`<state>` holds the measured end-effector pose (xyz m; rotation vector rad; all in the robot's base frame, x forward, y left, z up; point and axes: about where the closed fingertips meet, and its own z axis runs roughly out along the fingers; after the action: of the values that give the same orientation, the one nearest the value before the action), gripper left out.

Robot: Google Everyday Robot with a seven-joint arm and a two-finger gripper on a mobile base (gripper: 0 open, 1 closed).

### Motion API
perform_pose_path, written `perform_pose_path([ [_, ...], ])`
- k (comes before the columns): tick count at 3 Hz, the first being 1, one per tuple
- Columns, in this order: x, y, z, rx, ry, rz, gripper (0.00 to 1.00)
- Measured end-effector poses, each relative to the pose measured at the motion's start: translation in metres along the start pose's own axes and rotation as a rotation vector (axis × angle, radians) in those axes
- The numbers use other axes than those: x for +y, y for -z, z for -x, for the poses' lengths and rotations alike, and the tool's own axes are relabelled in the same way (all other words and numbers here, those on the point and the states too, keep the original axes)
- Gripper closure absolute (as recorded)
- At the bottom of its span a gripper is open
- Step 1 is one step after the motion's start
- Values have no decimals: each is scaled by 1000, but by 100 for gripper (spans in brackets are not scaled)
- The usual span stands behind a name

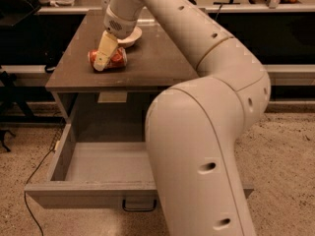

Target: Place coke can into top drawer

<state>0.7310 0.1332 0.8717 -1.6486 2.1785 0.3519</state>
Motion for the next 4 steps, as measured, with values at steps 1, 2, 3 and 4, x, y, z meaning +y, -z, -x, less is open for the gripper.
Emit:
perform_pose_path([
  [1, 1, -16, 9, 46, 3, 5, 0],
  [2, 4, -27, 18, 63, 16, 14, 19],
  [3, 8, -42, 28, 56, 28, 37, 50],
  [4, 12, -54, 35, 38, 31, 57, 73],
])
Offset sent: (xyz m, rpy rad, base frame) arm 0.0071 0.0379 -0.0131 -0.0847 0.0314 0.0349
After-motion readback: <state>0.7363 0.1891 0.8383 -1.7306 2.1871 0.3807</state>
